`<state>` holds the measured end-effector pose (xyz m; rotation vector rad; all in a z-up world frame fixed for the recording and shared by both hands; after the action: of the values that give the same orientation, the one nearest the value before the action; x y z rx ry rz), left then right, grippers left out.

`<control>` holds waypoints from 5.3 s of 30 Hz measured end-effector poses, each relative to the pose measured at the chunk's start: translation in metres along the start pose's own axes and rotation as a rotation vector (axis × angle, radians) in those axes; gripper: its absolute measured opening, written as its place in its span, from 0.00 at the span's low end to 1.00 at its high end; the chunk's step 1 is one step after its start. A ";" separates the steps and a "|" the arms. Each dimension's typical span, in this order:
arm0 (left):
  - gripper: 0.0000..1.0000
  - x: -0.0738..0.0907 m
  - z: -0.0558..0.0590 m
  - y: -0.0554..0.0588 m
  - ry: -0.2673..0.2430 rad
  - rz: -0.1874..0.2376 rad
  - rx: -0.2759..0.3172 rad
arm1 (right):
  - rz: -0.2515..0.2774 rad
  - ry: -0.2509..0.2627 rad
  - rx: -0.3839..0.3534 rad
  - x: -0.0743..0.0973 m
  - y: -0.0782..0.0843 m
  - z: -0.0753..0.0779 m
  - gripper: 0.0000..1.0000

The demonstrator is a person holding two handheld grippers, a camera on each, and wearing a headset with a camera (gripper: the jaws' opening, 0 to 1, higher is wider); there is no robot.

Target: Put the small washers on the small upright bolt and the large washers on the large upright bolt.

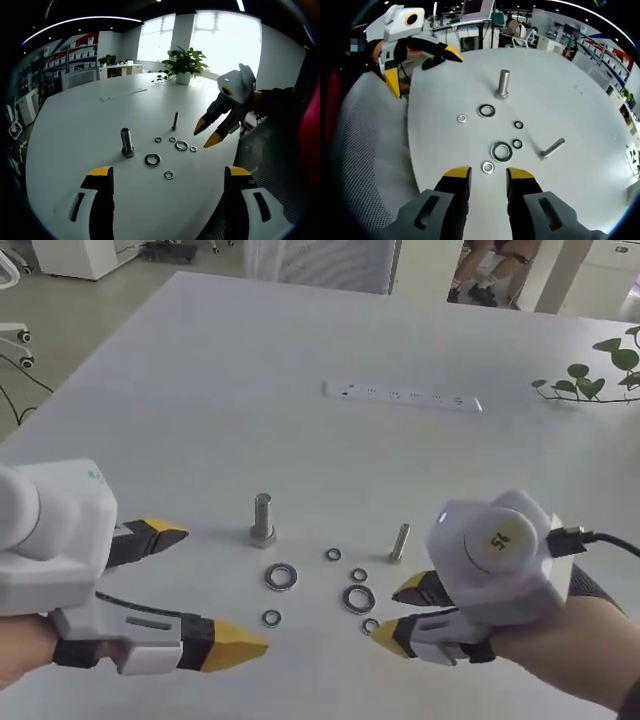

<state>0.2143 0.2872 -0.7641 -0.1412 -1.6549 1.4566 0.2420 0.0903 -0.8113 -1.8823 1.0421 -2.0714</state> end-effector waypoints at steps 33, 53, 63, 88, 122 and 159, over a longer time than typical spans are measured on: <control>0.95 -0.002 0.001 -0.004 0.007 0.016 -0.001 | -0.077 -0.033 0.024 -0.023 0.008 0.003 0.20; 0.96 -0.004 0.002 -0.005 0.011 0.025 0.007 | -0.076 -0.035 0.066 -0.023 0.007 0.005 0.13; 0.96 -0.006 0.003 -0.004 0.015 0.022 0.008 | -0.070 -0.035 0.082 -0.022 0.005 0.001 0.10; 0.94 -0.006 0.004 -0.002 0.026 0.017 0.007 | -0.063 -0.043 0.109 -0.032 -0.006 0.004 0.16; 0.91 -0.002 0.006 -0.002 0.033 0.017 0.012 | -0.080 -0.051 0.100 -0.031 -0.004 0.002 0.14; 0.91 -0.005 0.007 -0.004 0.047 0.030 0.008 | -0.060 0.071 0.028 0.046 0.005 0.032 0.13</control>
<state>0.2146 0.2782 -0.7629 -0.1955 -1.6151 1.4712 0.2608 0.0491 -0.7775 -1.8608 0.9781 -2.1893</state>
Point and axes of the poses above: the centre of the closed fingertips' face, and the gripper's own axes: x roughly backward along the fingers, z roughly to its right, y roughly out of its underside, the point moved 5 cm from there along x, roughly backward along the fingers, and after that the axes turned 5 degrees about -y, right-handed, at the moved point
